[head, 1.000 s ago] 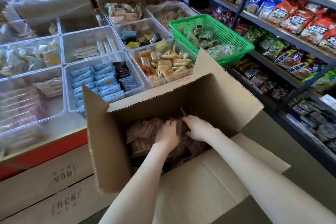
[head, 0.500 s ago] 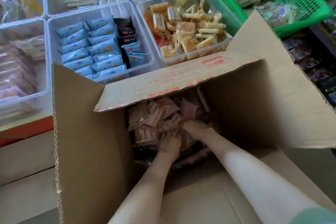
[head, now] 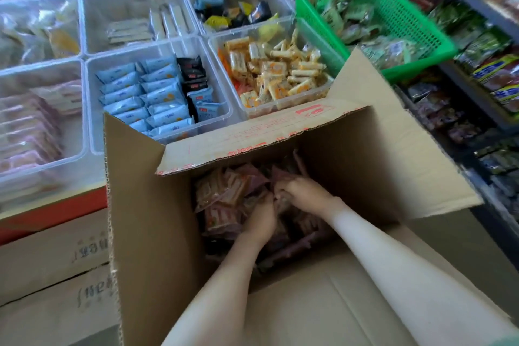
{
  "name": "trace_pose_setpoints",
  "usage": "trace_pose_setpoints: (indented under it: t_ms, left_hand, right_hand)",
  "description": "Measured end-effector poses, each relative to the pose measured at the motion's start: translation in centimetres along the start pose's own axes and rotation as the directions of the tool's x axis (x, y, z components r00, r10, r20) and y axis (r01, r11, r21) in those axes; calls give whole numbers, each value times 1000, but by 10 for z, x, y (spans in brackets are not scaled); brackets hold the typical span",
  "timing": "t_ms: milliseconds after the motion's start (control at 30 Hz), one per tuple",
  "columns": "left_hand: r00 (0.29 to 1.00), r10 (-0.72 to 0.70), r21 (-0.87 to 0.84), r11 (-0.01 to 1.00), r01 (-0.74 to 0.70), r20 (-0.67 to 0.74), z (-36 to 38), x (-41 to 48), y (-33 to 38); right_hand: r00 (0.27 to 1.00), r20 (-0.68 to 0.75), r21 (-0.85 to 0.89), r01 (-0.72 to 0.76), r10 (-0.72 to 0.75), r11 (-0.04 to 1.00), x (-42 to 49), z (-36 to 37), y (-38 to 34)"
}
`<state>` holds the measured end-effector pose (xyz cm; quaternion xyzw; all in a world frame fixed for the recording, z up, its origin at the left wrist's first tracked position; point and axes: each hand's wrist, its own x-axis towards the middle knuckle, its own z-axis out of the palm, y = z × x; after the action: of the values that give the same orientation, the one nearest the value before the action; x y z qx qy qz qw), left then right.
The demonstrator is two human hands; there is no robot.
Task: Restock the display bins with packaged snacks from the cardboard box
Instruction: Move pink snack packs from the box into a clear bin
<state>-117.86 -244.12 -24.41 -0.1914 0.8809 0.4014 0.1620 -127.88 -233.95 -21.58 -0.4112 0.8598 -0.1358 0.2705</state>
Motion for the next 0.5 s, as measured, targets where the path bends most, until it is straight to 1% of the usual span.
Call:
trace_pose_setpoints:
  t_ms: [67,133,167,233,267,333,367,400,433,467,500]
  left_hand:
    - [992,88,45,995,-84,-87,-10,-13,15]
    - [978,116,69,992,-105,-172,-21,-29,30]
    - [968,123,71,991,-110,-217,-27,-39,38]
    - [932,125,52,992,-114,-341,-39,-61,50]
    - [894,130,12,990,-138,-428,-46,-75,56]
    - [827,109,-148,963,-225,-551,-62,-105,66]
    - [805,70,-244,935,-259,-589,-72,-120,69]
    - [790,18,-340,896,-285,-612,-83,-135,73]
    - [778,-34,-428,850,-308,-627,-96,-148,76]
    - [765,-76,-492,805,-331,-639,-109,-160,79]
    - [754,-109,-534,770,-348,-648,-122,-168,78]
  right_hand:
    - [994,-99,82,-28,37,996,-14,-15,-11]
    - [979,-184,210,-44,83,977,-30,-29,-26]
    - [960,-252,307,-39,120,951,-40,-34,-35]
    - [885,-397,523,1,243,852,-62,-42,-51]
    - [834,-456,591,23,310,806,-72,-44,-57]
    - [730,-545,644,49,412,763,-88,-48,-68]
    - [689,-559,684,71,460,726,-96,-51,-75]
    - [665,-552,739,112,503,664,-103,-55,-84]
    - [670,-524,796,166,526,583,-109,-61,-96]
    - [703,-492,839,227,513,494,-115,-66,-109]
    - [760,-459,871,282,461,402,-120,-72,-125]
